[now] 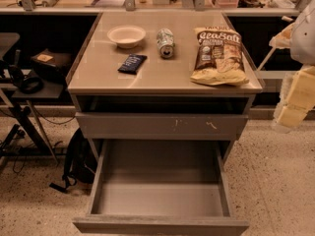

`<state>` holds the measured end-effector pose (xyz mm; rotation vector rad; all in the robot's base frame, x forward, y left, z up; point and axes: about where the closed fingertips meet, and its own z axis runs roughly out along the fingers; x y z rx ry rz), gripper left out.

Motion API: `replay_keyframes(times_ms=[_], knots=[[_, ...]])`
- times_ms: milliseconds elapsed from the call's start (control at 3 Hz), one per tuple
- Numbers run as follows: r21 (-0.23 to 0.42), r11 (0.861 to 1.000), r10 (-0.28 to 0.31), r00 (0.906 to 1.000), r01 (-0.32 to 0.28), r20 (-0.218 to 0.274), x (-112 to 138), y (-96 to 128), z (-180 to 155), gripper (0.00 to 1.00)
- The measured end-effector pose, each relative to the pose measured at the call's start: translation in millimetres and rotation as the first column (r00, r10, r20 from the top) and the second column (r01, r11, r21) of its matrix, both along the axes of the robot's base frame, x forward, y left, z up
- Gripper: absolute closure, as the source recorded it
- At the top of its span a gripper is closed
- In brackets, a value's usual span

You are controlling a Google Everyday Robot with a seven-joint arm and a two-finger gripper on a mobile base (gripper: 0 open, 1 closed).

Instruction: Place brown chip bag into middle drawer

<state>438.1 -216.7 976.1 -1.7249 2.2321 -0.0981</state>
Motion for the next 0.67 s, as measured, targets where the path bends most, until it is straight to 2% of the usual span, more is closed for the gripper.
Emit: replay_keyframes(times_ms=[333, 667], knots=[[0.000, 1.000, 0.000, 1.0000, 0.000, 0.000, 0.0, 0.0, 0.0, 0.00], [0.006, 1.000, -0.026, 0.9994, 0.026, 0.024, 13.9, 1.1, -1.0, 0.00]])
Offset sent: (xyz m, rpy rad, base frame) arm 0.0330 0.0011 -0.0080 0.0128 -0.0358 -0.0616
